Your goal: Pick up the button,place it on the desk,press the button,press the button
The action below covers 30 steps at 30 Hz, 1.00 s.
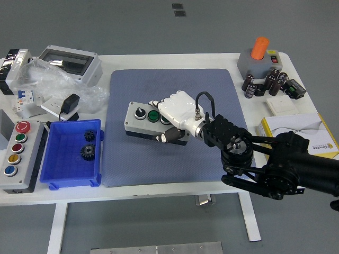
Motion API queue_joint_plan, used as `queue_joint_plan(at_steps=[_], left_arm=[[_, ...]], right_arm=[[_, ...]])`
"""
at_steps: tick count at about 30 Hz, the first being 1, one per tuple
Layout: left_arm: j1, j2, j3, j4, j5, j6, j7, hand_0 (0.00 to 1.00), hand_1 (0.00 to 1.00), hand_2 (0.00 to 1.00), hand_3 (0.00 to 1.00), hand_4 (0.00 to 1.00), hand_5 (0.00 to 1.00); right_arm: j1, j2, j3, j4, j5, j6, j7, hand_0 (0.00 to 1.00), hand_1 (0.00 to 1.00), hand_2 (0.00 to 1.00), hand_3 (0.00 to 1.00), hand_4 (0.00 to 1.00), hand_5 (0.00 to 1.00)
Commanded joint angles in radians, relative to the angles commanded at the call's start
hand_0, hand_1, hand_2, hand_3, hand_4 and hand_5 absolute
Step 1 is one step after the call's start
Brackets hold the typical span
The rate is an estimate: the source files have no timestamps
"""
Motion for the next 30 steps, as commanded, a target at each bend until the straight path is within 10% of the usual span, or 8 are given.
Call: queue_joint_plan(at_steps=[13, 28, 30], left_arm=[[-0.005, -0.003, -0.012, -0.001, 0.020, 0.005, 0.004, 0.630, 0.632, 0.577, 0.569, 0.526, 0.114], [-0.003, -0.005, -0.019, -0.001, 0.027, 0.003, 0.004, 0.630, 0.632, 0.577, 0.569, 0.526, 0.114], [-0.003, -0.004, -0.019, -0.001, 0.026, 0.002, 0.002, 0.630, 0.632, 0.577, 0.569, 0.526, 0.114]], right_arm=[[0.041, 0.028, -0.092, -0.195, -0.005, -0.093, 0.237, 0.534, 0.472, 0.292, 0.359, 0.323, 0.002], [0.040, 0.024, -0.059, -0.216, 0.101, -0.010, 0.243, 0.535, 0.521, 0.349, 0.365, 0.343, 0.012], [0.039, 0.021, -0.053, -0.213, 0.140, 0.008, 0.243, 0.554, 0.573, 0.503, 0.368, 0.345, 0.011]])
